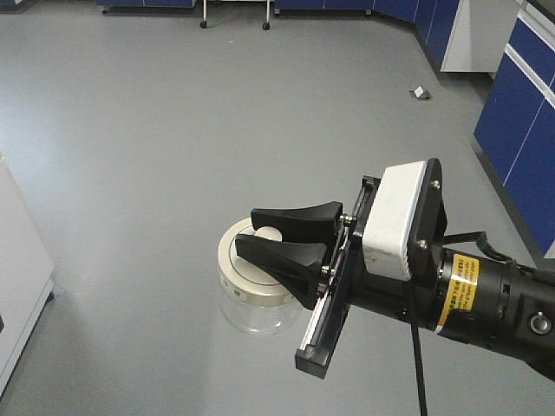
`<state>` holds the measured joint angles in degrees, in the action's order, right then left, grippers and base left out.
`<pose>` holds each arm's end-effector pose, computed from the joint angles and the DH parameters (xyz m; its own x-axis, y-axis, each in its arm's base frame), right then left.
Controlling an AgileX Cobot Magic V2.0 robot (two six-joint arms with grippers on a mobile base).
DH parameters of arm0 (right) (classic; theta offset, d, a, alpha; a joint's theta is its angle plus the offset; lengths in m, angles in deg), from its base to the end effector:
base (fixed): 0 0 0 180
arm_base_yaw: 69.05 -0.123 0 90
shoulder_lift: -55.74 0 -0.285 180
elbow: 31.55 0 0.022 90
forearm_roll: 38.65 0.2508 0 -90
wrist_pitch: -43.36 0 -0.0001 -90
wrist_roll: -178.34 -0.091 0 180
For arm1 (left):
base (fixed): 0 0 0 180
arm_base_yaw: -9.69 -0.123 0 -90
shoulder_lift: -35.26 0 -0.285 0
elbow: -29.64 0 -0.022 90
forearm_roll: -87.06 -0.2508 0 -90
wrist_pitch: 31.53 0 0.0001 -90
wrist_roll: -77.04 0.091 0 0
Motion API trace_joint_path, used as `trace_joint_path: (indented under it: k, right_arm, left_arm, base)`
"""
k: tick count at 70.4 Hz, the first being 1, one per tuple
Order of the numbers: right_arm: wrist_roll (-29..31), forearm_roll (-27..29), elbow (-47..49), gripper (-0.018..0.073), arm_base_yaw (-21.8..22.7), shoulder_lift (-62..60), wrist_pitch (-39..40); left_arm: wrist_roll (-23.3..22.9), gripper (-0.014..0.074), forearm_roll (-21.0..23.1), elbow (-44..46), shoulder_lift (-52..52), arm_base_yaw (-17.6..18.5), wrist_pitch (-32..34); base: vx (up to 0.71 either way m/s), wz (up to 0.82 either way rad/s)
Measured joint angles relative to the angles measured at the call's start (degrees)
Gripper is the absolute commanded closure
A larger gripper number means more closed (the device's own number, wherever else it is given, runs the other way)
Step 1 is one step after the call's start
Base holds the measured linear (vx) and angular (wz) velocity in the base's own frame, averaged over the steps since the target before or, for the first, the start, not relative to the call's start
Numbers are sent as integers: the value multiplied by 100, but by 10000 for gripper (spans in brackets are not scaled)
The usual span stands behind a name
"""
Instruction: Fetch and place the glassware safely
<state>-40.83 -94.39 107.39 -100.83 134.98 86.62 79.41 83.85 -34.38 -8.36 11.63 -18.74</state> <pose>0.1849 0.1751 0.2923 0.0882 -0.0760 -0.9932 -0.9115 0.3959 -0.1113 0.1299 -0.0055 0.2568 -0.0800 0.0986 -0.9919 0.0541 0.9941 0.0945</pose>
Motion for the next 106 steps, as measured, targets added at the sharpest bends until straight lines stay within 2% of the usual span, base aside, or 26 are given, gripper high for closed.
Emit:
trace_joint_path:
  k: [106]
  right_arm:
    - [2, 0, 0, 560, 0, 0, 0]
  left_arm:
    - [0, 603, 0, 0, 0, 0, 0]
  base:
    - [49, -3]
